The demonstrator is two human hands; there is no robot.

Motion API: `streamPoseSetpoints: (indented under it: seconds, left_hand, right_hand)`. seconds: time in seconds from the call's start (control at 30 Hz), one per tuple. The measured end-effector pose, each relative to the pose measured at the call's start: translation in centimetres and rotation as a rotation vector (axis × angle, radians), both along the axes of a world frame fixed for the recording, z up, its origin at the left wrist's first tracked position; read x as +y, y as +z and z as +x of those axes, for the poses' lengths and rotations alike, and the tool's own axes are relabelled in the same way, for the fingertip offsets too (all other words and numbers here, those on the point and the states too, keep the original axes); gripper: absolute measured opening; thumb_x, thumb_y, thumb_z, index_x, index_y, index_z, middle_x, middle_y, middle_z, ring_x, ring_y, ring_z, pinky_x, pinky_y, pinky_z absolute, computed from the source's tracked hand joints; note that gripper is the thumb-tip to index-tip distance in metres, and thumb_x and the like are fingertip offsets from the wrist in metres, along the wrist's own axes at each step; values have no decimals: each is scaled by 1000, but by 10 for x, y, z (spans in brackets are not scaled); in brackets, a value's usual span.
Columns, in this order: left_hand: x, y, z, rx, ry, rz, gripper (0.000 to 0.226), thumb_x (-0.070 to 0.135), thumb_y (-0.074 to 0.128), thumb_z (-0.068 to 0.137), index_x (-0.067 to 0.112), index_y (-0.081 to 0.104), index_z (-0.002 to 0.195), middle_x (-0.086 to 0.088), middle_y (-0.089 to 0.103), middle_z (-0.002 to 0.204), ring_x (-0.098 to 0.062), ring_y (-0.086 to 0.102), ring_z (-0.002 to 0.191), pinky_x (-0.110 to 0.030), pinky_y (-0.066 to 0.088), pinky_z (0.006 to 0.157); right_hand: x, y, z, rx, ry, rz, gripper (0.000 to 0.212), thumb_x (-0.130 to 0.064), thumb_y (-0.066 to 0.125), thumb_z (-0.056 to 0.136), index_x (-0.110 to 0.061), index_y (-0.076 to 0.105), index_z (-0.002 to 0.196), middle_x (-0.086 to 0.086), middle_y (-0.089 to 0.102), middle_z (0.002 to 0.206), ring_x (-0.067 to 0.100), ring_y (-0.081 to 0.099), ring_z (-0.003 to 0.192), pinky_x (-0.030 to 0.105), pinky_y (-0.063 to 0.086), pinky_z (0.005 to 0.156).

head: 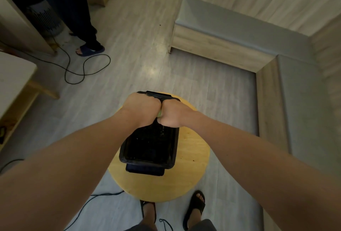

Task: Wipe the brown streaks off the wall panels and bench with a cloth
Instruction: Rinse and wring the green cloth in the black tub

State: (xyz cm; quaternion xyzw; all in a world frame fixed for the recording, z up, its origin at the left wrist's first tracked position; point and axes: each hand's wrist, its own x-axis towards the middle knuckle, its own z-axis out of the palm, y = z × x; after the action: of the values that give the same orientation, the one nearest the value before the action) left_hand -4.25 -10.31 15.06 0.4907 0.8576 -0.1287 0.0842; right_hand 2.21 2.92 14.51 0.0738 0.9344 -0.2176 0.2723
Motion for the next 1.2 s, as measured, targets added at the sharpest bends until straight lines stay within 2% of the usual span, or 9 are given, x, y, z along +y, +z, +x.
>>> streamPoseSetpoints:
  seconds: [0.3,0.5,0.67,0.87,0.97,1.03,1.1,1.17,1.2]
  left_hand:
    - [2,3,5,-61,164,-42,9,14,53,93,19,47,94,5,38,72,-21,48,69,-34,41,63]
    - [38,9,5,-860,625,87,40,31,79,75,8,62,103,-8,69,84,-25,68,71,-32,57,64]
    - [154,31,42,-1364,863,507,23,26,54,92,9,63,103,-9,63,89,-21,59,75,-33,50,68]
    - [359,71,124,-1296,939,729,23,22,48,101,9,66,103,-15,72,102,-29,68,89,-35,56,73]
    - [459,98,170,-1190,780,755,25,26,47,103,14,66,91,-14,67,92,-24,58,77,-31,46,69]
    - [523,126,204,-1127,636,769,23,22,47,103,15,64,90,-6,61,85,-18,50,71,-28,39,62]
    - [574,154,230,-1114,555,788,18,19,50,102,12,62,90,-3,57,80,-18,48,71,-29,37,61]
    - [619,177,252,-1121,493,766,13,18,53,97,12,60,87,-7,54,81,-23,47,74,-32,36,63]
    - [638,186,261,-1157,480,760,8,18,56,91,13,58,85,-11,53,83,-25,48,76,-33,38,67]
  right_hand:
    - [4,-10,-1,98,56,-60,24,-22,65,91,-13,55,70,3,57,66,17,51,59,33,38,56]
    - [75,-5,29,-50,-307,-463,39,-13,61,94,-18,53,132,4,59,119,23,62,103,40,55,82]
    - [192,16,83,50,-844,-789,15,-26,54,104,-16,64,111,7,64,105,21,65,97,37,57,82]
    - [368,65,198,450,-918,-702,12,-20,66,72,-22,64,83,-2,64,96,13,60,90,30,45,83]
    - [453,97,263,463,-873,-570,18,-27,52,76,-21,68,68,-9,66,109,-7,61,89,11,43,82]
    - [515,112,304,518,-917,-437,29,-29,53,89,-18,64,64,-1,68,93,3,61,82,15,43,78]
    - [568,121,333,589,-1006,-355,25,-19,60,98,-16,61,73,1,59,77,11,52,72,17,40,65]
    - [610,131,358,657,-1062,-378,7,-19,66,98,-13,64,99,-4,59,85,9,54,77,15,41,65]
    - [626,135,366,687,-1066,-418,20,-24,70,97,-13,62,112,-5,60,92,9,57,81,18,45,70]
